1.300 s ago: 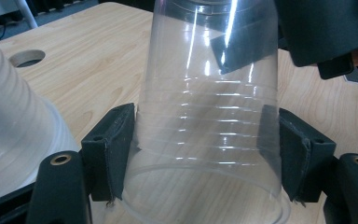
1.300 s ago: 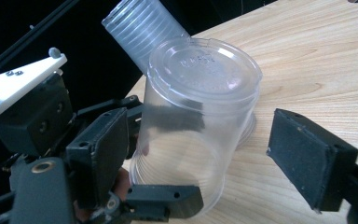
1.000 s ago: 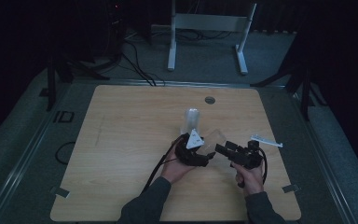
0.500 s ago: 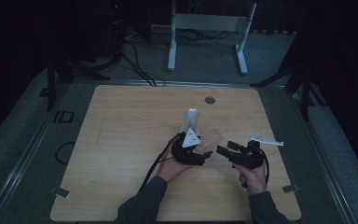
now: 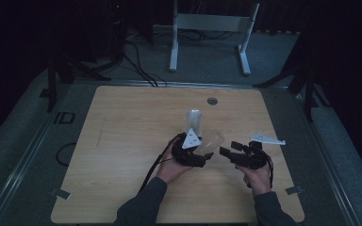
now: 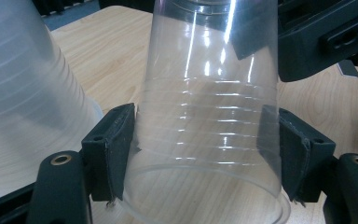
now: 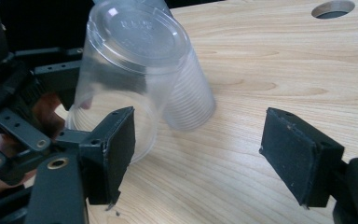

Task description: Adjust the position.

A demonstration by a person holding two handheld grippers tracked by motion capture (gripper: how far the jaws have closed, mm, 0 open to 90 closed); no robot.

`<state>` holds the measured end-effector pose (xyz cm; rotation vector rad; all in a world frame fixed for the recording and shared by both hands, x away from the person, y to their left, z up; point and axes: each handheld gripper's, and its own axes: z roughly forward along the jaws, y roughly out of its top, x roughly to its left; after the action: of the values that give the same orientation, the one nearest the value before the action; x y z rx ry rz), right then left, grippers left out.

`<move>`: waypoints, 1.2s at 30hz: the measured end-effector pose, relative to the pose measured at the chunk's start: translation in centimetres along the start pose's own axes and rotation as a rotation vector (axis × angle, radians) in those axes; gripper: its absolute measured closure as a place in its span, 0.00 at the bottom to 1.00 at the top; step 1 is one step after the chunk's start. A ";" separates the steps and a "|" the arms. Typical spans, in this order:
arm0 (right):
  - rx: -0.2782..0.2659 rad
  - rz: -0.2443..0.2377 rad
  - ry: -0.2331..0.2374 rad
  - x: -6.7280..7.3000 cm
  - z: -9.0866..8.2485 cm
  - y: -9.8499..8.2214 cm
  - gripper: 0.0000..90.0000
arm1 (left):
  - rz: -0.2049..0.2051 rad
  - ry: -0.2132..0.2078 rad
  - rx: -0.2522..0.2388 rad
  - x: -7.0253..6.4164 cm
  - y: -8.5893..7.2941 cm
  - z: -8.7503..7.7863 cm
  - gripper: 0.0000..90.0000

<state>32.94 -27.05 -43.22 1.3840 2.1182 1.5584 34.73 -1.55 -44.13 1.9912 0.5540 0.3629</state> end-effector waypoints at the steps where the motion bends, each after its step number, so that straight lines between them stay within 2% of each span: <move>1: 0.003 -0.004 -0.004 0.1 0.0 0.0 0.29 | 0.003 0.000 0.001 0.0 0.0 0.0 0.32; 6: 0.019 -0.035 -0.025 0.2 0.0 0.2 0.29 | 0.013 -0.003 0.002 0.0 0.2 -0.3 0.32; 7: 0.027 -0.053 -0.037 0.3 0.0 0.4 0.29 | 0.011 -0.004 0.000 0.0 0.2 -0.3 0.32; 14: 0.044 -0.083 -0.055 0.5 0.0 0.5 0.29 | 0.024 -0.008 0.006 0.0 0.2 -0.5 0.32; 15: 0.048 -0.094 -0.064 0.6 0.0 0.6 0.32 | 0.025 -0.008 0.007 0.0 0.2 -0.5 0.32; 18: 0.052 -0.101 -0.068 0.6 0.0 0.6 0.32 | 0.021 -0.007 0.009 0.1 0.1 -0.6 0.32; 23: 0.071 -0.146 -0.090 0.9 0.0 0.8 0.35 | 0.024 -0.011 0.013 0.2 0.0 -0.7 0.32; 36: 0.103 -0.196 -0.111 1.0 -0.1 1.0 0.37 | 0.052 -0.021 0.033 0.3 0.2 -1.0 0.32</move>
<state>32.90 -26.38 -41.96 1.2192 2.2177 1.2869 34.51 -0.68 -43.51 2.0422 0.4988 0.3663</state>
